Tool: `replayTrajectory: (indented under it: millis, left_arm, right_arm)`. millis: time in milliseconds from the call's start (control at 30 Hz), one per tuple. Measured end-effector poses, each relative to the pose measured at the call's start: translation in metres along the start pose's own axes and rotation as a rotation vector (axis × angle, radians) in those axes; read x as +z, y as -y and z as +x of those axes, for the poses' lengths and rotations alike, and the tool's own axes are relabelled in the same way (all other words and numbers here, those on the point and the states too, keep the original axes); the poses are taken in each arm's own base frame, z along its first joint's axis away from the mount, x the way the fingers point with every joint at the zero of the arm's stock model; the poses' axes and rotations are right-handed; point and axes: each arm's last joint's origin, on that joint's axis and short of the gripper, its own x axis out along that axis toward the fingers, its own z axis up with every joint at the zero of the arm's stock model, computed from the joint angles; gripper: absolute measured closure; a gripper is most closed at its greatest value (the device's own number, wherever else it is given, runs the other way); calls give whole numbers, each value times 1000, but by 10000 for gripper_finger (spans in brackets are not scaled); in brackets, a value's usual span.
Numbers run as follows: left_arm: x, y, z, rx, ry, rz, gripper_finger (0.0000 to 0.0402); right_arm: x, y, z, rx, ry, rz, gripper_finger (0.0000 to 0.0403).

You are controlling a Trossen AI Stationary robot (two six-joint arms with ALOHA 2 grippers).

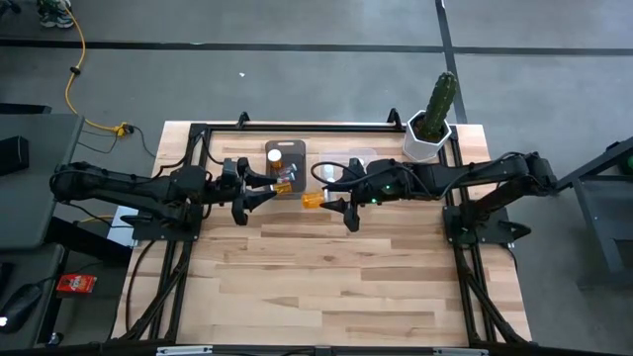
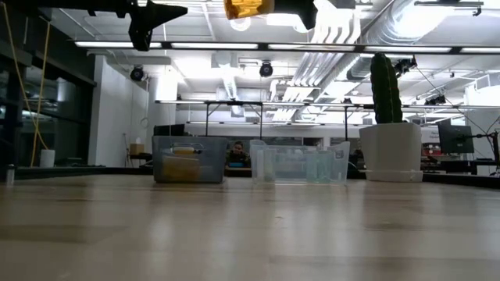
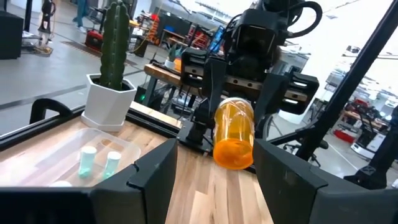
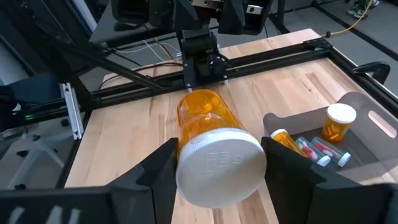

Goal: Pick and place medicine bottles into bin by pill shape (circle, oval)
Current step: Put the orange capsule bottle into the black bin

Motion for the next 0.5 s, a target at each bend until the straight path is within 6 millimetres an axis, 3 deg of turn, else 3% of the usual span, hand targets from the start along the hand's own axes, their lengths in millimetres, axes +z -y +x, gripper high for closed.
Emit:
replayTrajectory:
  millis: [500]
  left_arm:
    - [0,0,0,0,0,-1,204]
  right_arm:
    - [0,0,0,2,0,8,226]
